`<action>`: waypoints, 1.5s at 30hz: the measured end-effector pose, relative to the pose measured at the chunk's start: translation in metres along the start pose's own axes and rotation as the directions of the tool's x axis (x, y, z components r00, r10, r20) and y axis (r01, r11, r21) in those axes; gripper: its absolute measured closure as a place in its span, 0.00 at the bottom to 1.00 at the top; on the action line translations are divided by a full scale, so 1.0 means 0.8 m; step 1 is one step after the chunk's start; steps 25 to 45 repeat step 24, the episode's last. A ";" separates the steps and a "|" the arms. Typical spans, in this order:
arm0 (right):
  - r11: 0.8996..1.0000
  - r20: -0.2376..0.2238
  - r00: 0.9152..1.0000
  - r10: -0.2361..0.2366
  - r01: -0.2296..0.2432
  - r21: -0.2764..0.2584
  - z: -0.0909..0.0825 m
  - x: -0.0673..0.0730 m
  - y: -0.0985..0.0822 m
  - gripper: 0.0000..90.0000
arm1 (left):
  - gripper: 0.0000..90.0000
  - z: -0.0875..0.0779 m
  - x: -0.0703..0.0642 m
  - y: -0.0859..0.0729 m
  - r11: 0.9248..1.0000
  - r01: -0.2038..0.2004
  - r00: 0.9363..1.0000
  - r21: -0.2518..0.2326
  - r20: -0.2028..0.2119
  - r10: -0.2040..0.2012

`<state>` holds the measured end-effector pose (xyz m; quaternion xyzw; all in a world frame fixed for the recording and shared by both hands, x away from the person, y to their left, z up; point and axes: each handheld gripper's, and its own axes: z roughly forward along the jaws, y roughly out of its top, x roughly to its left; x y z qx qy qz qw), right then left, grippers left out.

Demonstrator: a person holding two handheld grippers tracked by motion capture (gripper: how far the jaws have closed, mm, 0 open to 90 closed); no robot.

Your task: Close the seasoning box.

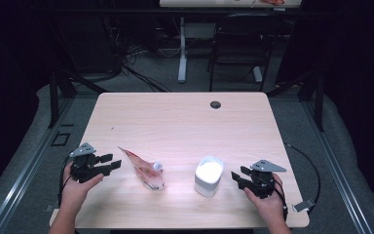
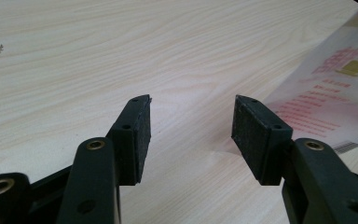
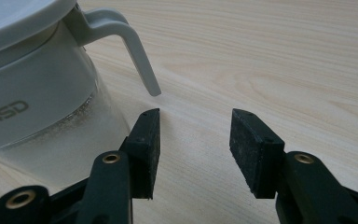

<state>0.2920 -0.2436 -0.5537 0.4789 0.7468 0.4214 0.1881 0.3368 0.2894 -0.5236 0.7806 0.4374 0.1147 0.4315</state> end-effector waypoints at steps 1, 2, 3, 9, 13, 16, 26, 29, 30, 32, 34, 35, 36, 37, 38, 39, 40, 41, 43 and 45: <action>1.000 0.004 1.000 0.004 -0.004 0.002 0.001 0.001 0.000 0.59 | 0.53 0.001 0.000 0.000 1.000 -0.003 1.000 0.009 -0.006 0.003; 1.000 -0.001 1.000 0.001 -0.001 0.001 0.002 0.001 0.000 0.59 | 0.53 0.001 0.000 0.000 1.000 -0.007 1.000 0.010 -0.010 0.007; 1.000 -0.001 1.000 0.001 -0.001 0.000 0.002 0.002 0.000 0.59 | 0.53 0.002 -0.001 0.000 1.000 -0.007 1.000 0.015 -0.009 0.007; 1.000 -0.006 1.000 -0.011 0.011 0.001 0.004 0.006 0.000 0.57 | 0.53 0.003 -0.001 0.000 1.000 -0.019 1.000 0.024 -0.019 0.019; 1.000 -0.007 1.000 -0.013 0.013 0.000 0.004 0.006 0.000 0.57 | 0.52 0.004 0.000 -0.002 1.000 -0.006 1.000 0.013 -0.020 0.006; 1.000 -0.005 1.000 -0.016 0.016 0.001 0.004 0.006 0.000 0.57 | 0.52 0.005 0.001 -0.003 1.000 -0.001 1.000 0.020 -0.027 0.002; 1.000 0.002 1.000 -0.019 0.019 -0.018 0.004 0.004 -0.001 0.53 | 0.50 0.004 0.004 -0.003 1.000 0.009 0.999 0.007 -0.040 -0.008; 1.000 0.002 1.000 -0.019 0.019 -0.018 0.004 0.004 -0.001 0.53 | 0.50 0.004 0.004 -0.003 1.000 0.009 0.999 0.007 -0.040 -0.008; 1.000 0.002 1.000 -0.019 0.019 -0.018 0.004 0.004 -0.001 0.53 | 0.50 0.004 0.004 -0.003 1.000 0.009 0.999 0.007 -0.040 -0.008; 1.000 0.002 1.000 -0.019 0.019 -0.018 0.004 0.004 -0.001 0.53 | 0.50 0.004 0.004 -0.003 1.000 0.009 0.999 0.007 -0.040 -0.008; 1.000 0.002 1.000 -0.019 0.019 -0.018 0.004 0.004 -0.001 0.53 | 0.50 0.004 0.004 -0.003 1.000 0.009 0.999 0.007 -0.040 -0.008; 1.000 0.002 1.000 -0.019 0.019 -0.018 0.004 0.004 -0.001 0.53 | 0.50 0.004 0.004 -0.003 1.000 0.009 0.999 0.007 -0.040 -0.008; 1.000 0.002 1.000 -0.019 0.019 -0.018 0.004 0.004 -0.001 0.53 | 0.50 0.004 0.004 -0.003 1.000 0.009 0.999 0.007 -0.040 -0.008; 1.000 0.002 1.000 -0.019 0.019 -0.018 0.004 0.004 -0.001 0.53 | 0.50 0.004 0.004 -0.003 1.000 0.009 0.999 0.007 -0.040 -0.008; 1.000 0.002 1.000 -0.019 0.019 -0.018 0.004 0.004 -0.001 0.53 | 0.50 0.004 0.004 -0.003 1.000 0.009 0.999 0.007 -0.040 -0.008; 1.000 0.002 1.000 -0.019 0.019 -0.018 0.004 0.004 -0.001 0.53 | 0.50 0.004 0.004 -0.003 1.000 0.009 0.999 0.007 -0.040 -0.008; 1.000 0.002 1.000 -0.019 0.019 -0.018 0.004 0.004 -0.001 0.53 | 0.50 0.004 0.004 -0.003 1.000 0.009 0.999 0.007 -0.040 -0.008; 1.000 0.002 1.000 -0.019 0.019 -0.018 0.004 0.004 -0.001 0.53 | 0.50 0.004 0.004 -0.003 1.000 0.009 0.999 0.007 -0.040 -0.008; 1.000 0.002 1.000 -0.019 0.019 -0.018 0.004 0.004 -0.001 0.53 | 0.50 0.004 0.004 -0.003 1.000 0.009 0.999 0.007 -0.040 -0.008; 1.000 0.002 1.000 -0.019 0.019 -0.018 0.004 0.004 -0.001 0.53 | 0.50 0.004 0.004 -0.003 1.000 0.009 0.999 0.007 -0.040 -0.008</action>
